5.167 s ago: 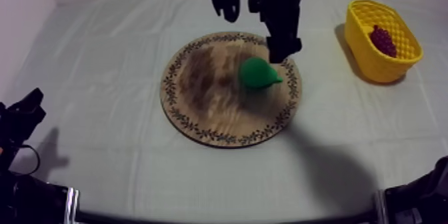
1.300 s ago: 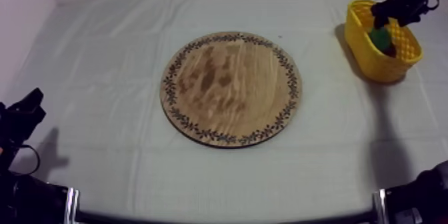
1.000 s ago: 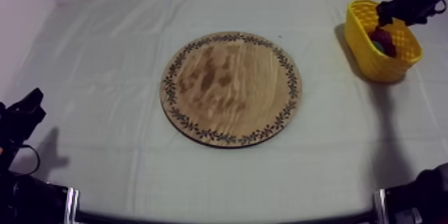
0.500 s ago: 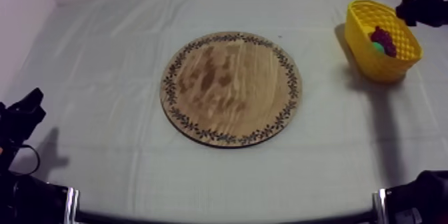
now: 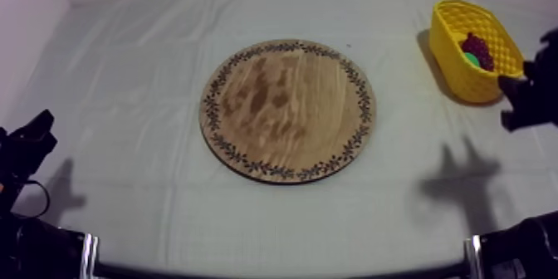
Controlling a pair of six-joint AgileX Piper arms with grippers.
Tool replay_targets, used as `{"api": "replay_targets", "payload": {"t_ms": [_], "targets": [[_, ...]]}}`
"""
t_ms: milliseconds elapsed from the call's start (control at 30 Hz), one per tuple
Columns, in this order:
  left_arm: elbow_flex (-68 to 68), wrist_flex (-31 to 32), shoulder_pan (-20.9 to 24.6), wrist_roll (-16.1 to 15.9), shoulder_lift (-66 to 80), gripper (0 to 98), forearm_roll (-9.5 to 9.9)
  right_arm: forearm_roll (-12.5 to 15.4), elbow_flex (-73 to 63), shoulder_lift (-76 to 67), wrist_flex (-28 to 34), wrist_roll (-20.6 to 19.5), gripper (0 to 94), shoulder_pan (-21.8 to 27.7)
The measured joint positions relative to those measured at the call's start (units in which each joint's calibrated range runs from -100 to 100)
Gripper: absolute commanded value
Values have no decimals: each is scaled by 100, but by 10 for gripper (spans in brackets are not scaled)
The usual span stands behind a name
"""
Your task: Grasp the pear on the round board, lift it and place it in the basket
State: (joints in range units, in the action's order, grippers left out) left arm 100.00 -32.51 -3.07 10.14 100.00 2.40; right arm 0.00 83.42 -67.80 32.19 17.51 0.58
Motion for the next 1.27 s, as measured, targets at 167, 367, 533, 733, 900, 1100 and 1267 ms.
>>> {"api": "replay_targets", "payload": {"t_ms": [167,367,533,733,900,1100,1267], "targets": [[0,0,0,0,0,1,0,74,760,-1229,343,-32,141,-119],[0,0,0,0,0,1,0,302,1378,-2243,619,-32,63,-165],[0,0,0,0,0,1,0,373,1471,-2721,732,-296,37,-188],[0,0,0,0,0,1,0,241,1573,-2778,703,-487,24,-192],[0,0,0,0,0,1,0,174,1608,-2783,633,-471,14,-200],[0,0,0,0,0,1,0,151,1608,-2783,605,-498,7,-204],[0,0,0,0,0,1,0,151,1608,-2783,600,-510,6,-204]]}}
